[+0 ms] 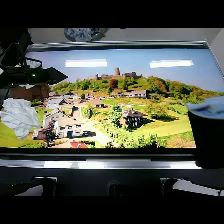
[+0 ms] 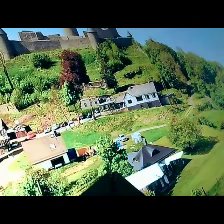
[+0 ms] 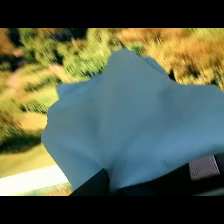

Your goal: Fold the shirts.

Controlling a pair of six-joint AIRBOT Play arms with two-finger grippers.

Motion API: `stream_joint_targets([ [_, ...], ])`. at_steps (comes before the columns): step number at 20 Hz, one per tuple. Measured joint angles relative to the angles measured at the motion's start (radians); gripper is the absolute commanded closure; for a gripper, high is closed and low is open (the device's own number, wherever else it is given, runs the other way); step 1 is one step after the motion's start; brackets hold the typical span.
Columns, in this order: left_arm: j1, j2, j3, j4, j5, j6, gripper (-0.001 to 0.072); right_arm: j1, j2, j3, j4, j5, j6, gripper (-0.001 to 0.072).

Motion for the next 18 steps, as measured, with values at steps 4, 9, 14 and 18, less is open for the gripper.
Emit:
stream_joint_targets([
  [4, 0.0, 0.0, 0.0, 0.0, 0.0, 0.008, 0.0674, -0.002, 0.012, -0.061, -0.203, 0.116, 0.005, 0.0665],
  [9, 0.0, 0.0, 0.0, 0.0, 0.0, 0.011, 0.0674, 0.0, 0.076, -0.291, -0.394, 0.158, 0.03, 0.0665],
  [14, 0.0, 0.0, 0.0, 0.0, 0.009, 0.017, 0.0674, 0.0, 0.144, -0.565, -0.517, 0.122, 0.065, 0.0663],
  [18, 0.0, 0.0, 0.0, -0.001, 0.016, 0.019, 0.0674, -0.001, 0.167, -0.727, -0.562, 0.063, 0.111, 0.0006],
])
